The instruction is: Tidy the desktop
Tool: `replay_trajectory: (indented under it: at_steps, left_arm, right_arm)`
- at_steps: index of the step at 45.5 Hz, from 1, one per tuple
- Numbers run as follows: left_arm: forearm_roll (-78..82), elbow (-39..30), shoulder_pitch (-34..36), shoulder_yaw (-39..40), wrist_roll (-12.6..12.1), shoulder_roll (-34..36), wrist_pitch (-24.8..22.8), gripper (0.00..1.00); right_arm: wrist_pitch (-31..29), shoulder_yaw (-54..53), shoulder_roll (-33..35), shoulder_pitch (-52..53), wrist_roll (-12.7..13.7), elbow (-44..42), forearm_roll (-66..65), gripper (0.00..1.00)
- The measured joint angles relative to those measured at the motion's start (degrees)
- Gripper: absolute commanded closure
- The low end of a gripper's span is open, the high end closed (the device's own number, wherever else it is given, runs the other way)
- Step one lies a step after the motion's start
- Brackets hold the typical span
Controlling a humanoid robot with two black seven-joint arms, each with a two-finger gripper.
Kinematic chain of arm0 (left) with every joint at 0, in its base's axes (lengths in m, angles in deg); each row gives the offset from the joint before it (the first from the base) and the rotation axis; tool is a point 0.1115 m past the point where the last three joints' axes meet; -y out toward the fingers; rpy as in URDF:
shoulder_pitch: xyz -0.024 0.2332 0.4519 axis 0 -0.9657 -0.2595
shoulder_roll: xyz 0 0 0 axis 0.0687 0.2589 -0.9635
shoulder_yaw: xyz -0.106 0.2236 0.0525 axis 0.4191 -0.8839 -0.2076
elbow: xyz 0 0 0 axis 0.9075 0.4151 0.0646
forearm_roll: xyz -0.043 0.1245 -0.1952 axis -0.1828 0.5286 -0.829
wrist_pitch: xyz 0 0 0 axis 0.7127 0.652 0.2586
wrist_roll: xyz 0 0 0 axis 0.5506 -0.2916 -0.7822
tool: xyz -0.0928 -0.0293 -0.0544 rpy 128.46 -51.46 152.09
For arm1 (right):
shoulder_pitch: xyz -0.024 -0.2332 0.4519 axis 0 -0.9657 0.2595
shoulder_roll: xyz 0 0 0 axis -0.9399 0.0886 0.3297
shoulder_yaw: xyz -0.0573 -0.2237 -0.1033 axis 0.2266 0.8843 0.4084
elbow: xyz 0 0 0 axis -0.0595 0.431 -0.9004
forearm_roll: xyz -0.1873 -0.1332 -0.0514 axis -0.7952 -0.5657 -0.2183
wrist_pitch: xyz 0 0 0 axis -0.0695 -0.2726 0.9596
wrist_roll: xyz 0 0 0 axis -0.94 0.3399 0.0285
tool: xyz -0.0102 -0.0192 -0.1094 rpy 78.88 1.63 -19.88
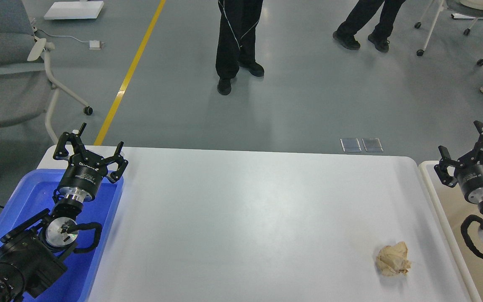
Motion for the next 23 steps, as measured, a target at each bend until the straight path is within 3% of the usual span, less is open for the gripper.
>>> replay_trajectory:
  at_steps: [23]
  left_arm:
    - [0.0, 0.0, 0.0, 0.0, 0.0, 0.02, 0.0, 0.0]
  right_arm:
    - [-0.07, -0.04, 0.69, -1.63, -0.09, -0.19, 0.03, 0.0]
